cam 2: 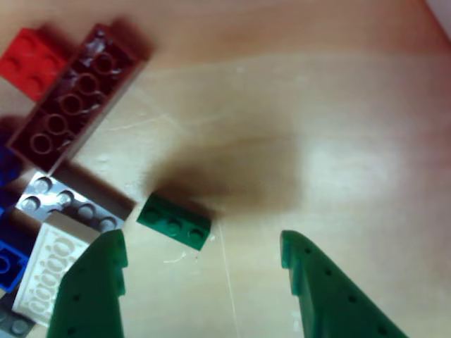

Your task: Put all lego bricks in the bin.

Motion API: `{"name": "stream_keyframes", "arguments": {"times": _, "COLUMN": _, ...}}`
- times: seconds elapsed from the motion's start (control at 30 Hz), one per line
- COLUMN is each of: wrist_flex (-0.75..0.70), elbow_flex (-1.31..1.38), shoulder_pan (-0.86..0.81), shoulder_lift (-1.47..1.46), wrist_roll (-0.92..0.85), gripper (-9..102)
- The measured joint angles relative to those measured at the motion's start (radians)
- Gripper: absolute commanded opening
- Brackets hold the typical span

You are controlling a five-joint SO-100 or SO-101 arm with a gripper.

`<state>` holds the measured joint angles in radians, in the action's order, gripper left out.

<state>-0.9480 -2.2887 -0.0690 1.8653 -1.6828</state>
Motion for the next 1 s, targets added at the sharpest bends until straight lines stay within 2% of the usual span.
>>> {"name": "stream_keyframes", "arguments": {"times": 0.17, "wrist_flex": -0.041, "elbow_flex": 0.094, "shoulder_pan": 0.064, "shoulder_lift": -0.173, "wrist_roll": -0.153, "gripper": 17}}
{"name": "stream_keyframes", "arguments": {"times": 0.27, "wrist_flex": -0.057, "elbow_flex": 0.107, "shoulder_pan": 0.080, "shoulder_lift": -0.210, "wrist_roll": -0.230, "gripper": 6}}
{"name": "stream_keyframes", "arguments": {"times": 0.37, "wrist_flex": -0.054, "elbow_flex": 0.123, "shoulder_pan": 0.086, "shoulder_lift": -0.224, "wrist_roll": -0.285, "gripper": 0}}
{"name": "stream_keyframes", "arguments": {"times": 0.6, "wrist_flex": 0.009, "elbow_flex": 0.149, "shoulder_pan": 0.112, "shoulder_lift": -0.255, "wrist_roll": -0.305, "gripper": 0}}
{"name": "stream_keyframes", "arguments": {"times": 0.87, "wrist_flex": 0.054, "elbow_flex": 0.078, "shoulder_pan": 0.204, "shoulder_lift": -0.178, "wrist_roll": -0.138, "gripper": 0}}
{"name": "stream_keyframes", "arguments": {"times": 1.0, "wrist_flex": 0.186, "elbow_flex": 0.012, "shoulder_pan": 0.189, "shoulder_lift": 0.107, "wrist_roll": 0.132, "gripper": 0}}
